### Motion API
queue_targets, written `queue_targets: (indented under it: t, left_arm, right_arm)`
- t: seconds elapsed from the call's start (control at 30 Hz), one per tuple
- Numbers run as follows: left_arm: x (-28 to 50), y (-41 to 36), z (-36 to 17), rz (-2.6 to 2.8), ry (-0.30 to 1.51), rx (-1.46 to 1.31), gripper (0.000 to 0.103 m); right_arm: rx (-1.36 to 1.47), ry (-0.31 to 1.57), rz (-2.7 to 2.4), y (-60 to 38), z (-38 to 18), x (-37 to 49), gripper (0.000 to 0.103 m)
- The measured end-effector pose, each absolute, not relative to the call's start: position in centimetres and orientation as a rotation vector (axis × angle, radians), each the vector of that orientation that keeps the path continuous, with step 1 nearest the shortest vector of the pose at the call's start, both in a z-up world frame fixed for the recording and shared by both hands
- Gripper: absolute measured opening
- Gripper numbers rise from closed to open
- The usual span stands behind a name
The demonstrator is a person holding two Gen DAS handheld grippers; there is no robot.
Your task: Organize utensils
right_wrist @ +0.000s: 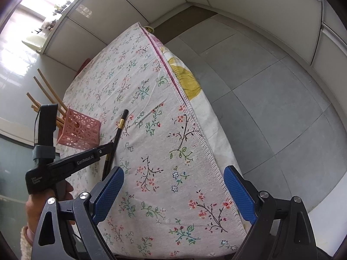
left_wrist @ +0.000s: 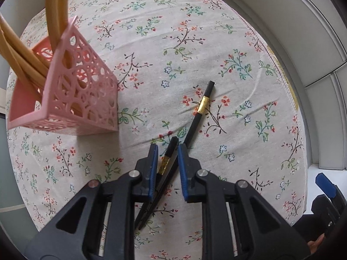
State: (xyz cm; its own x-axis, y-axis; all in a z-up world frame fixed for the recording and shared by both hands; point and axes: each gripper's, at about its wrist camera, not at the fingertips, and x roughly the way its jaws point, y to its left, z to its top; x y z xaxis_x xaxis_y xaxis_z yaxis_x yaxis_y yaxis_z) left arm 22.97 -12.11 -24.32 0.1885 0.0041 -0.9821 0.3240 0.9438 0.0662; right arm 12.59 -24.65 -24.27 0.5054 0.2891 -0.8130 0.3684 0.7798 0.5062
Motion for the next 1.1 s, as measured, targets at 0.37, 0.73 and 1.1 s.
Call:
queue_targets:
  t: [0.37,0.73,1.1]
  left_arm:
    - [23.3,-11.4,-24.0,-0.228,1.32,0.308,0.02]
    - [22.9,-8.4,-25.5,-0.332,1.446,0.183,0.008]
    - [15.8,0.6,-20.5,-0.346,1.261,0.049,0.008]
  right_arm:
    - [0.676,1.066,-0.074,-24.3,-24.1,12.5,0.094]
    - [0.583,1.083,-0.126,-23.6,-23.4,14.6,0.094]
    - [0.402,1.187,-0.149,-16.4,-24.3,26.2,0.087]
